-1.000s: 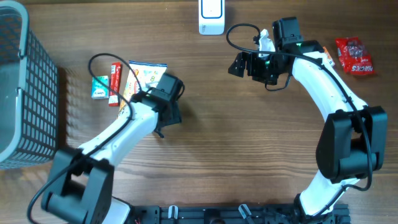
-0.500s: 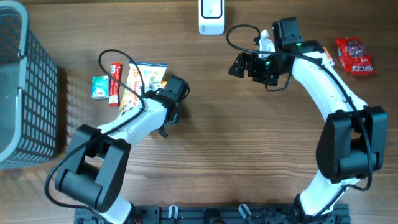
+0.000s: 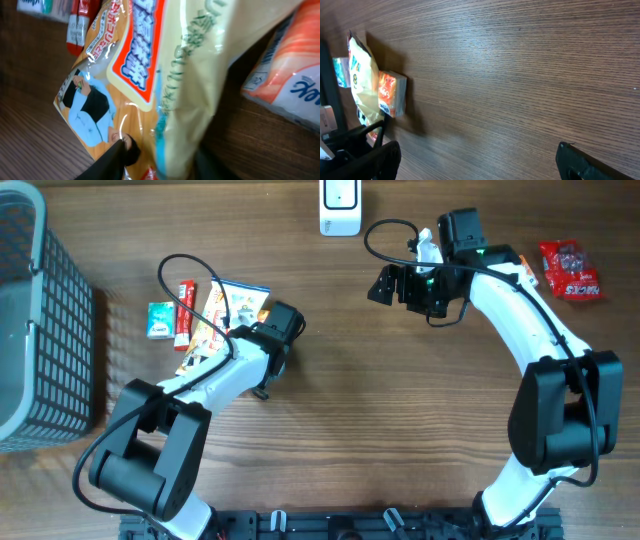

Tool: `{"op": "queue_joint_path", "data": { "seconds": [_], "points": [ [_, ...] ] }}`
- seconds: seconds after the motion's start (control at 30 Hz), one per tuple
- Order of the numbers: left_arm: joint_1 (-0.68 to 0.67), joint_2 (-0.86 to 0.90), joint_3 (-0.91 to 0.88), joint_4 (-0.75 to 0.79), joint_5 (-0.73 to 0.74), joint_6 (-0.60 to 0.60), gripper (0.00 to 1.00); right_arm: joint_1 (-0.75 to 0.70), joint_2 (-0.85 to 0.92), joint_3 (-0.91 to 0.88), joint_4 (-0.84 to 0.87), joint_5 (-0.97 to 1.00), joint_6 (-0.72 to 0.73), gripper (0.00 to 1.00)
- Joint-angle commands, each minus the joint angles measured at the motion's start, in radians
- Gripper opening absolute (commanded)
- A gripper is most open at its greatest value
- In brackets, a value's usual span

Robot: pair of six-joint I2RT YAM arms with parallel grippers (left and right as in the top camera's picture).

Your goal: Scan the item barcode

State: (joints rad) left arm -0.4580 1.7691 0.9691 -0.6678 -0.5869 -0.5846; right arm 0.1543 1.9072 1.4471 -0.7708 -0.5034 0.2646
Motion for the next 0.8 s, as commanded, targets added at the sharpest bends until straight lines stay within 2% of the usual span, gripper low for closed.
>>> {"op": "queue_joint_path", "data": {
  "seconds": [0.0,0.07,0.27,0.4,0.6,0.77],
  "points": [
    [0.003,0.011,-0.006,0.01,-0.018,0.001,0.14,-0.003,0.0,-0.002,-0.001,0.014,-0.003,1.0],
    [0.003,0.011,-0.006,0.013,-0.008,0.001,0.04,-0.003,0.0,-0.002,-0.001,0.014,-0.003,1.0],
    [0.003,-0.001,-0.006,0.01,0.002,0.001,0.04,-0.003,0.0,-0.002,-0.002,0.014,-0.004,1.0],
    [0.003,-0.06,0.019,-0.01,0.089,0.001,0.04,-0.003,0.0,-0.002,-0.001,0.014,-0.003,1.0],
    [0.003,-0.268,0.053,-0.023,0.343,-0.01,0.04,-0.003,0.0,-0.002,-0.002,0.014,-0.003,1.0],
    [0.003,-0.466,0.053,-0.036,0.449,-0.037,0.04,-0.003,0.0,-0.002,-0.004,0.013,-0.002,1.0]
  ]
}}
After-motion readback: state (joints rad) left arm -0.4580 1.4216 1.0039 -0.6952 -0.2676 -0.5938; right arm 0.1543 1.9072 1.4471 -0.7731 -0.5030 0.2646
